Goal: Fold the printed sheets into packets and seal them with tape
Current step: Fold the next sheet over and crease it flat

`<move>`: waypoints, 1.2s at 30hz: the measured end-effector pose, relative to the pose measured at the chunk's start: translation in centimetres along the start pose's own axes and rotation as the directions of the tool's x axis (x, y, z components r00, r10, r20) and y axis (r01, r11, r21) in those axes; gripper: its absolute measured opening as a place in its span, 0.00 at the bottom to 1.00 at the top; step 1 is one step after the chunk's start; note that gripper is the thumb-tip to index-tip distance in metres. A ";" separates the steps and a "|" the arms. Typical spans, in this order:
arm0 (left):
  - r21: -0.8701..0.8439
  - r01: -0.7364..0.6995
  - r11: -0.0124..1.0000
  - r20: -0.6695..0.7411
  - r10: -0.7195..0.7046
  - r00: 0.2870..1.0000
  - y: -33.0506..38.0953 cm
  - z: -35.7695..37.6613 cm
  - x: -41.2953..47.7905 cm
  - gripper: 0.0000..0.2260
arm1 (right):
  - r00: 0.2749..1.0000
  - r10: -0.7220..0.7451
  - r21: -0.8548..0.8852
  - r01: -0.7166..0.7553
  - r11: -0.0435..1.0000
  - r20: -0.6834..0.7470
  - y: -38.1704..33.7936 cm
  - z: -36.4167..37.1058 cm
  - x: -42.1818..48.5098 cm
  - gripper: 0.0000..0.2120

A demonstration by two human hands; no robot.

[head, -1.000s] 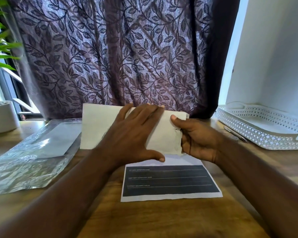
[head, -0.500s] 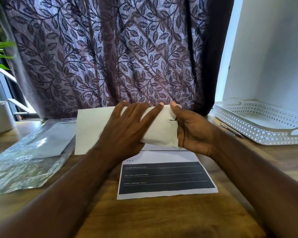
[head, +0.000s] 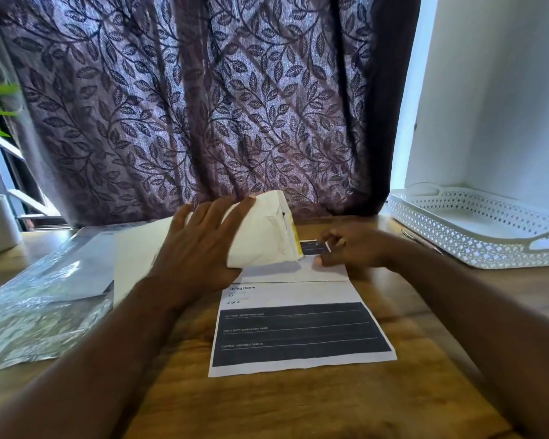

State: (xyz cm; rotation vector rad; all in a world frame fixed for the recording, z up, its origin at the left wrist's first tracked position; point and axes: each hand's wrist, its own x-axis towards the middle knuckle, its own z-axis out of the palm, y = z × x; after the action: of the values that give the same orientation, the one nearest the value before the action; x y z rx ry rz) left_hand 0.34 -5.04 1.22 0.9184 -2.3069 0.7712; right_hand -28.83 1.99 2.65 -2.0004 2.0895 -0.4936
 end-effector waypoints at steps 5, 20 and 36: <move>-0.014 0.017 1.000 0.042 -0.017 0.999 -0.4 0.5 -0.1 0.46 | 0.991 0.020 -0.134 -0.002 0.991 0.131 -0.1 0.7 0.8 0.33; -0.067 0.105 0.992 0.117 -0.097 0.988 -1.7 1.3 -0.5 0.58 | 0.865 0.213 0.629 0.142 0.764 -0.454 2.3 -1.6 -0.7 0.12; -0.109 0.222 0.969 0.088 -0.213 0.973 -2.1 1.3 -0.6 0.56 | 0.674 0.240 0.629 0.419 0.655 -0.699 0.3 -3.1 -2.7 0.08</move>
State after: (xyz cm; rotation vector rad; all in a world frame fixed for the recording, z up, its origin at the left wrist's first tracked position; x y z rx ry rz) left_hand 1.95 -6.93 0.62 1.1400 -2.2404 0.5095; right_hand -30.10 4.95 5.15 -1.4523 1.5455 -2.1209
